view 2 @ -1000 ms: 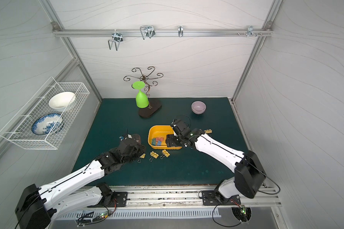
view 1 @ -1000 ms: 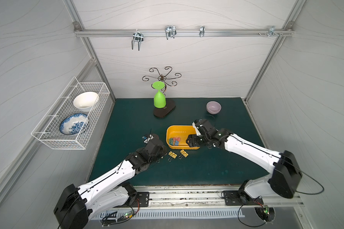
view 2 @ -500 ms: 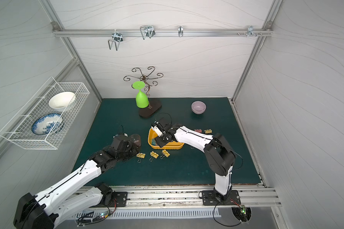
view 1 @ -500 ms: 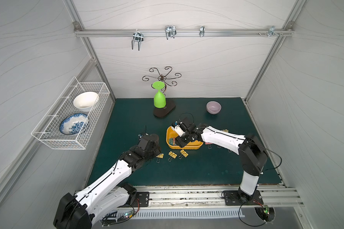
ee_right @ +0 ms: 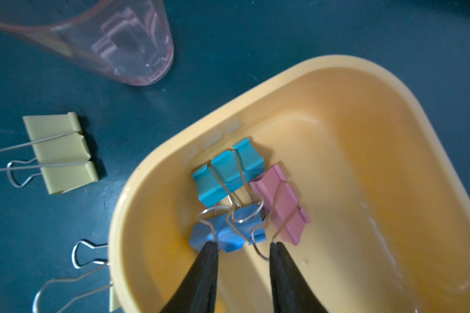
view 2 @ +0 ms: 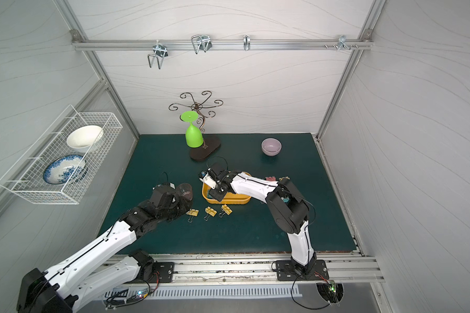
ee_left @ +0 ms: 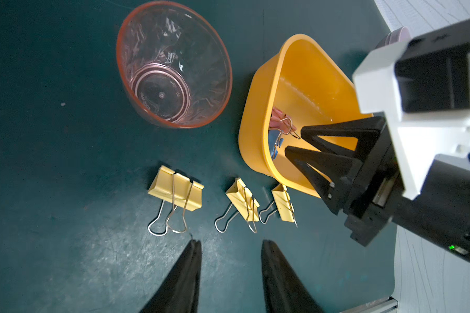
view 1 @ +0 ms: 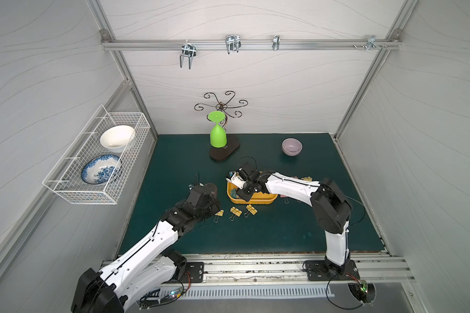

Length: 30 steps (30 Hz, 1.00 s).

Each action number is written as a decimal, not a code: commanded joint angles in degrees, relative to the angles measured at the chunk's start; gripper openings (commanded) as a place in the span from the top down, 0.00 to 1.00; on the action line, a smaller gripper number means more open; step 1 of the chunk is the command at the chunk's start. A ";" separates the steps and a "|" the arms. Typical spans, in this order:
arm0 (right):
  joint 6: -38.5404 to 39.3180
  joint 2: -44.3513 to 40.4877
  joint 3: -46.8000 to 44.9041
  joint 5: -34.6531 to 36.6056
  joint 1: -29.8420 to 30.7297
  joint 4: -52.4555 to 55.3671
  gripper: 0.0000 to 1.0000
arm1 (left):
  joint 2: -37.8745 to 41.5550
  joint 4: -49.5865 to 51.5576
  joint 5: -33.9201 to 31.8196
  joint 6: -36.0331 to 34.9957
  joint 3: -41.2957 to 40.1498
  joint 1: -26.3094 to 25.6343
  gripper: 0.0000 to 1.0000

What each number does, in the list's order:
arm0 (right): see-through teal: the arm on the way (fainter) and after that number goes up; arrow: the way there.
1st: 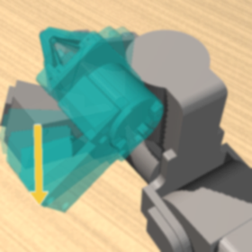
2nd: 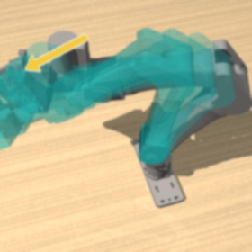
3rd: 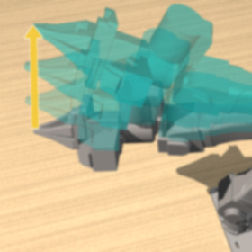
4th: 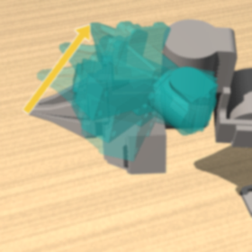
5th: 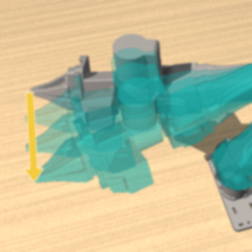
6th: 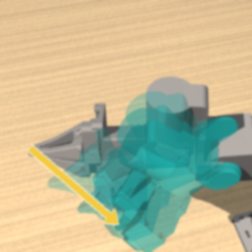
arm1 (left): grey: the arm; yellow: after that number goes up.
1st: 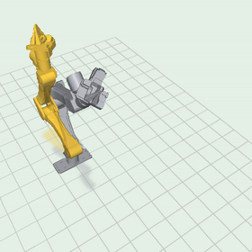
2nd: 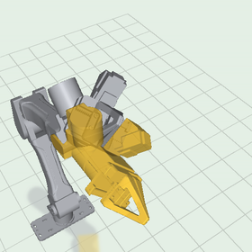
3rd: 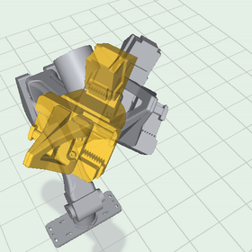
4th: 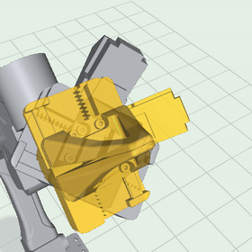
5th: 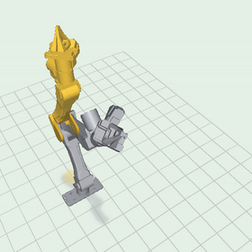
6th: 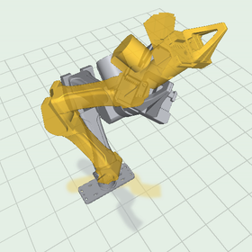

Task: Take out the binder clips from the storage box
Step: Pick up the binder clip from the storage box.

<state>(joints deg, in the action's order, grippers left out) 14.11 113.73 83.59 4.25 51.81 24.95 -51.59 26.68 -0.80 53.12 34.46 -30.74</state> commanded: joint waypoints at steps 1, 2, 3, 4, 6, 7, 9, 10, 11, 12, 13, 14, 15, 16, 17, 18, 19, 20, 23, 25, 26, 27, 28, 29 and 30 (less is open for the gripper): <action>3.56 1.76 1.68 1.86 0.09 -0.10 0.66 | 1.05 0.03 0.05 -0.03 0.26 0.42 0.58; 3.89 2.18 2.10 1.77 0.05 0.01 0.67 | 1.14 0.12 0.02 -0.12 0.33 0.46 0.58; 4.44 2.65 2.62 1.65 0.09 0.42 0.69 | 1.23 0.28 0.09 -0.13 0.35 0.46 0.58; 4.77 3.12 3.27 1.69 0.13 0.90 0.71 | 1.31 0.39 0.23 0.03 0.50 0.57 0.58; 5.06 3.74 4.56 2.07 0.13 2.03 0.76 | 1.49 0.55 0.78 0.13 0.83 0.68 0.58; 5.46 3.78 5.03 2.85 0.13 2.65 0.78 | 1.65 0.49 0.80 0.35 0.95 0.68 0.58; 6.38 3.55 5.37 4.06 0.22 3.62 0.83 | 1.98 0.40 0.80 0.73 1.09 0.76 0.58; 6.82 3.29 5.32 4.99 0.22 3.91 0.86 | 2.09 0.23 0.65 0.92 0.97 0.77 0.58; 7.25 2.82 5.19 5.86 0.15 4.13 0.88 | 2.11 0.07 0.76 1.08 0.96 0.77 0.58; 7.95 2.34 4.79 6.87 0.13 4.14 0.90 | 2.12 -0.09 0.80 1.27 0.92 0.83 0.58; 8.74 1.54 4.33 8.27 0.13 3.98 0.92 | 2.11 -0.13 0.80 1.41 0.95 0.86 0.58; 9.20 0.97 4.01 9.44 0.13 3.73 0.93 | 2.11 -0.22 0.93 1.46 0.99 0.88 0.58; 9.71 0.18 3.71 10.89 0.05 3.41 0.94 | 2.03 -0.33 1.06 1.46 1.05 0.86 0.58; 10.16 -0.62 3.47 11.95 0.04 3.08 0.95 | 2.02 -0.40 1.15 1.46 1.13 0.86 0.58; 10.66 -1.36 3.28 12.69 0.04 2.84 0.95 | 1.94 -0.42 1.15 1.46 1.21 0.86 0.58; 11.28 -2.32 3.01 13.33 0.02 2.49 0.97 | 1.85 -0.48 1.15 1.46 1.31 0.92 0.58; 11.72 -2.92 2.64 14.05 -0.04 1.99 0.98 | 1.77 -0.48 1.22 1.38 1.47 0.95 0.58; 12.04 -3.77 2.23 14.97 -0.20 1.44 0.99 | 1.70 -0.57 1.31 1.37 1.60 0.95 0.58; 12.69 -6.00 1.00 16.42 -0.95 0.52 1.00 | 1.50 -0.53 1.54 1.28 1.67 0.95 0.58; 13.00 -7.39 0.25 17.54 -1.43 -0.08 1.00 | 1.43 -0.72 1.74 1.28 1.58 0.95 0.58; 13.25 -8.20 -0.48 18.15 -1.66 -0.64 1.00 | 1.41 -0.83 1.84 1.28 1.49 0.95 0.58; 13.67 -9.10 -0.99 18.20 -1.84 -0.87 1.00 | 1.47 -0.92 1.98 1.28 1.40 0.95 0.58; 13.92 -9.76 -1.42 18.61 -1.89 -1.02 1.00 | 1.47 -1.00 2.08 1.36 1.25 0.95 0.58; 14.18 -10.66 -1.89 19.38 -1.89 -1.16 1.00 | 1.50 -1.16 2.27 1.37 1.14 0.95 0.58; 14.35 -11.77 -2.44 19.61 -1.85 -1.22 1.00 | 1.45 -1.47 2.53 1.28 1.05 0.95 0.58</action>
<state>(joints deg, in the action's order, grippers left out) 26.76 105.32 82.37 21.32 50.30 24.88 -50.15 27.09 0.93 54.24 34.46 -30.09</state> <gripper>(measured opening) 0.043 0.418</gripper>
